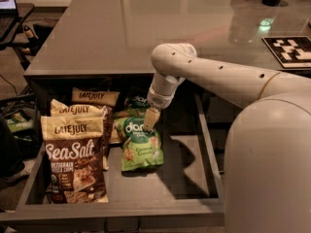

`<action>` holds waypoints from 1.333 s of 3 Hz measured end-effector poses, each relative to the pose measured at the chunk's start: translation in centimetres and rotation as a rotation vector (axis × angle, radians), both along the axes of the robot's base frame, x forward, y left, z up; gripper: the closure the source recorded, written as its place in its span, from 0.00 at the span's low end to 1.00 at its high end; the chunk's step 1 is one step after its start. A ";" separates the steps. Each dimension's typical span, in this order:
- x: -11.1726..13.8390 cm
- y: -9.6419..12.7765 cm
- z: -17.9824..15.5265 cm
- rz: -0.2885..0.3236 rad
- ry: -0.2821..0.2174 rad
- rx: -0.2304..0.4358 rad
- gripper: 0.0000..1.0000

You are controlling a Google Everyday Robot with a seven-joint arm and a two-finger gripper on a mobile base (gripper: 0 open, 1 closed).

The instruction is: Pick green rice chip bag from top drawer and place on counter

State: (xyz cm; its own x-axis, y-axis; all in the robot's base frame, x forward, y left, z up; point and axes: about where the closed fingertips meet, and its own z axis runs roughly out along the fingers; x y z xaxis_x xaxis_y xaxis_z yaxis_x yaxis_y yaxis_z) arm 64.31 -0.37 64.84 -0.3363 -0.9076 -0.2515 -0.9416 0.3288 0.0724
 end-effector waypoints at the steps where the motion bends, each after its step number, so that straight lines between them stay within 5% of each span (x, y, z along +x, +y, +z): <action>1: 0.0 0.0 0.0 0.000 0.000 0.000 0.87; 2: 0.0 0.0 0.0 0.000 0.000 0.000 1.00; 4: -2.7 -2.3 3.5 -0.079 -0.034 0.060 1.00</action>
Offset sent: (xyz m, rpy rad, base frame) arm 0.0000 0.0000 0.0000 0.0000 0.0000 0.0000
